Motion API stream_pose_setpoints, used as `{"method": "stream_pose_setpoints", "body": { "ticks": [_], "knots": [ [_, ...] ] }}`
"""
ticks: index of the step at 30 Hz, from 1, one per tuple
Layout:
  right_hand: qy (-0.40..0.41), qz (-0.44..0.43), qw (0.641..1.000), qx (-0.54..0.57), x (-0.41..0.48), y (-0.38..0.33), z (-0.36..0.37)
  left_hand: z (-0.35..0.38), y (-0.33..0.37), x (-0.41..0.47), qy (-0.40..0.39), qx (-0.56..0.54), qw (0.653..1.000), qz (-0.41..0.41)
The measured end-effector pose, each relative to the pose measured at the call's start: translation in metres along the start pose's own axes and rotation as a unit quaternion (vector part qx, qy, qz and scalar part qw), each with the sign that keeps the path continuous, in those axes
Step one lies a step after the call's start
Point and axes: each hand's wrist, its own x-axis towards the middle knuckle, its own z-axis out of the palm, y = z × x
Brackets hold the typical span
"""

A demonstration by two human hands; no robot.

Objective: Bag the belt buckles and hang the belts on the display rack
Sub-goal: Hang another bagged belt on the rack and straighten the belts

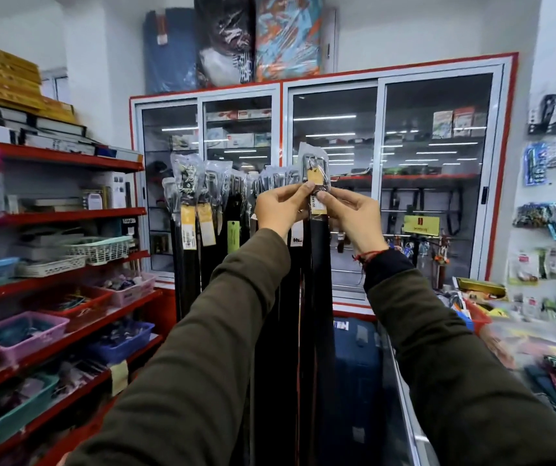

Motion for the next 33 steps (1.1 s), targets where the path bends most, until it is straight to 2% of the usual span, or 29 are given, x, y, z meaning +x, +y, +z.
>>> {"method": "stream_pose_setpoints", "body": {
  "ticks": [8, 10, 12, 15, 17, 20, 22, 24, 27, 30, 33],
  "knots": [
    [-0.015, 0.045, 0.999, -0.017, 0.009, 0.028, 0.001, -0.005, -0.021, 0.009, 0.001, 0.038, 0.999, -0.034],
    [-0.011, 0.037, 0.999, -0.035, 0.009, 0.035, 0.003, -0.008, -0.028, 0.011, 0.01, 0.063, 0.998, -0.009],
    [0.008, -0.015, 0.994, -0.111, 0.008, 0.042, 0.003, -0.011, -0.034, 0.011, 0.021, 0.146, 0.987, 0.055],
    [0.01, -0.173, 0.945, -0.279, 0.007, 0.053, -0.001, -0.018, -0.042, 0.01, -0.011, 0.289, 0.936, 0.199],
    [-0.01, -0.264, 0.889, -0.374, 0.011, 0.062, -0.005, -0.023, -0.047, 0.013, -0.053, 0.392, 0.87, 0.295],
    [-0.04, -0.314, 0.825, -0.469, 0.025, 0.072, -0.007, -0.028, -0.053, 0.028, -0.093, 0.54, 0.744, 0.382],
    [-0.053, -0.305, 0.813, -0.493, 0.036, 0.074, -0.006, -0.03, -0.057, 0.039, -0.101, 0.603, 0.689, 0.389],
    [-0.061, -0.294, 0.796, -0.525, 0.047, 0.076, -0.005, -0.034, -0.061, 0.049, -0.101, 0.633, 0.67, 0.374],
    [-0.086, -0.281, 0.776, -0.559, 0.06, 0.08, -0.002, -0.044, -0.07, 0.061, -0.109, 0.652, 0.665, 0.348],
    [-0.102, -0.277, 0.782, -0.549, 0.066, 0.083, 0.001, -0.051, -0.075, 0.067, -0.115, 0.655, 0.67, 0.329],
    [-0.091, -0.277, 0.787, -0.544, 0.064, 0.087, 0.004, -0.052, -0.074, 0.066, -0.108, 0.668, 0.658, 0.331]
  ]
}}
